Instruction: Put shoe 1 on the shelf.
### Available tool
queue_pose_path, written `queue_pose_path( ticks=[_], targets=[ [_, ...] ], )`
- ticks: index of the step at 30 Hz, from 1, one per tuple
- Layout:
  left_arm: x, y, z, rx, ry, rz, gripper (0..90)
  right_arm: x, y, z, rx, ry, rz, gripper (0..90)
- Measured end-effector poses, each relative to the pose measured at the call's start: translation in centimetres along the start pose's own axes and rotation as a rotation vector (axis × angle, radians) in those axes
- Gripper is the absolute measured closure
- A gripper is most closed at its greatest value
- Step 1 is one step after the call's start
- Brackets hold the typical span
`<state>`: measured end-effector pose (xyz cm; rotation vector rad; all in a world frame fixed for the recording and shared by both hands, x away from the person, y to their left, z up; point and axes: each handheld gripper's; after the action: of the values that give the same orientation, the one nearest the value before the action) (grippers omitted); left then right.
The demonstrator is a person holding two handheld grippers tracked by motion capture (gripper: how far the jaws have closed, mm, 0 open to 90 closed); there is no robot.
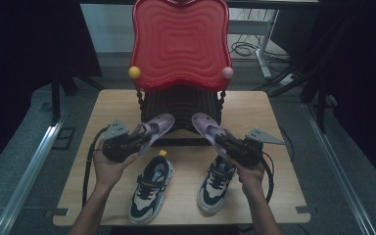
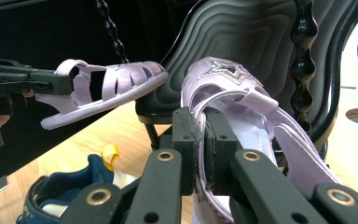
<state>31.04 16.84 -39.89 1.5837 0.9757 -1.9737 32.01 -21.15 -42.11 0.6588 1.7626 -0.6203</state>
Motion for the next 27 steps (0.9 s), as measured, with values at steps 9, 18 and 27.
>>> queue_pose_path(
  ticks=[9, 18, 27],
  targets=[
    [-0.8, 1.6, -0.5, -0.015, 0.012, 0.01, 85.5, -0.2, 1.7, 0.1, 0.008, 0.005, 0.007, 84.5],
    [-1.6, 2.8, -0.9, -0.024, 0.016, 0.025, 85.5, -0.6, 2.9, 0.5, 0.018, 0.011, 0.016, 84.5],
    [-2.1, 3.9, -1.2, -0.029, 0.016, 0.035, 85.4, -0.9, 3.6, 0.6, 0.029, 0.019, 0.03, 84.5]
  ],
)
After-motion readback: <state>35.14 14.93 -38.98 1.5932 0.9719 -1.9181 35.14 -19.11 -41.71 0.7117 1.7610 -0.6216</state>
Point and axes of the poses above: each handheld gripper's, and its own axes: y roughly forward along the jaws, x roughly out of its underside, z roughly to its right, and after that the axes turned 9 degrees about z, right-handed
